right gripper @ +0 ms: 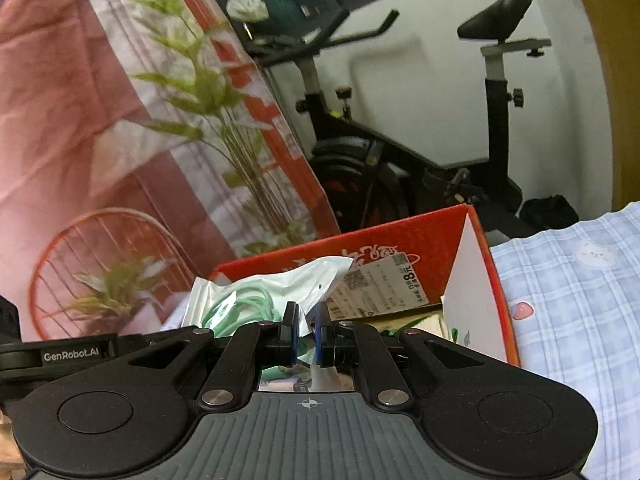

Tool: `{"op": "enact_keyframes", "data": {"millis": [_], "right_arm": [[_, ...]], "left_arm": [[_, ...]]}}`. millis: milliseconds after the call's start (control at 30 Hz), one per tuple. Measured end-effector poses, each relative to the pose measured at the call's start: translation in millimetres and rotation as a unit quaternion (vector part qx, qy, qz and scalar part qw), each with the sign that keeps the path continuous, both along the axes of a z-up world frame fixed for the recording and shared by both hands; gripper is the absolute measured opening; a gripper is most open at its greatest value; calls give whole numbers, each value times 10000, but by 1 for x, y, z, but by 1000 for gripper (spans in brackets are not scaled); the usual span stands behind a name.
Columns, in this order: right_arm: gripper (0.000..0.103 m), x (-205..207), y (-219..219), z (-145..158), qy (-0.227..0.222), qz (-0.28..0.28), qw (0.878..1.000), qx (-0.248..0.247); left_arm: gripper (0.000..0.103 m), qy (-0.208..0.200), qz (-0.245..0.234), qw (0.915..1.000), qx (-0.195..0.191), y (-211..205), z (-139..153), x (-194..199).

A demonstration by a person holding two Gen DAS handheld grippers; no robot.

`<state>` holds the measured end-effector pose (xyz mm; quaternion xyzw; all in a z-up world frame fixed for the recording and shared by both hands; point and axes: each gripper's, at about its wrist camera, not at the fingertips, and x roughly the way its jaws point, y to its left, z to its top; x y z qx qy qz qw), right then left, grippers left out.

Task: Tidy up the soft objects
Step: 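Lower the bag into the box and open both grippers, then move both open grippers down to the blue-and-white packet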

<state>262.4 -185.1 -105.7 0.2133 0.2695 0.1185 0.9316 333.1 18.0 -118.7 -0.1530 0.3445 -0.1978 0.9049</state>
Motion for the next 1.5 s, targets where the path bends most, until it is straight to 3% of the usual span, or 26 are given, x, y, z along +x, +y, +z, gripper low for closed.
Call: {"op": "enact_keyframes", "data": {"millis": [200, 400, 600, 667, 800, 833, 867, 933, 1233, 1500], "right_arm": [[7, 39, 8, -16, 468, -3, 9986, -242], [10, 57, 24, -31, 967, -136, 9930, -671], [25, 52, 36, -28, 1013, -232, 9894, -1011], [42, 47, 36, -24, 1013, -250, 9886, -1084], [64, 31, 34, -13, 842, -297, 9905, -1046], [75, 27, 33, -9, 787, -281, 9906, -1084], [89, 22, 35, -5, 725, -298, 9899, -1182], [103, 11, 37, 1, 572, -306, 9893, -1305], [103, -35, 44, 21, 55, -368, 9868, -1577], [103, -87, 59, 20, -354, -146, 9831, -1791]], "left_arm": [[17, 363, 151, 9989, 249, -4, -17, 24], [20, 358, 188, 9965, 726, -6, -18, 26], [46, 226, 171, 9967, 760, 0, -5, 15], [61, 110, 160, 9970, 748, 3, 1, 7], [83, -134, 195, 9976, 649, 9, 13, -15], [89, -193, 201, 9975, 643, 10, 15, -19], [93, -251, 222, 9973, 652, 12, 17, -25], [96, -293, 239, 9970, 682, 15, 21, -33], [99, -276, 355, 9910, 1261, 49, 35, -86], [99, 209, 759, 9862, 1454, 114, 8, -145]]}}
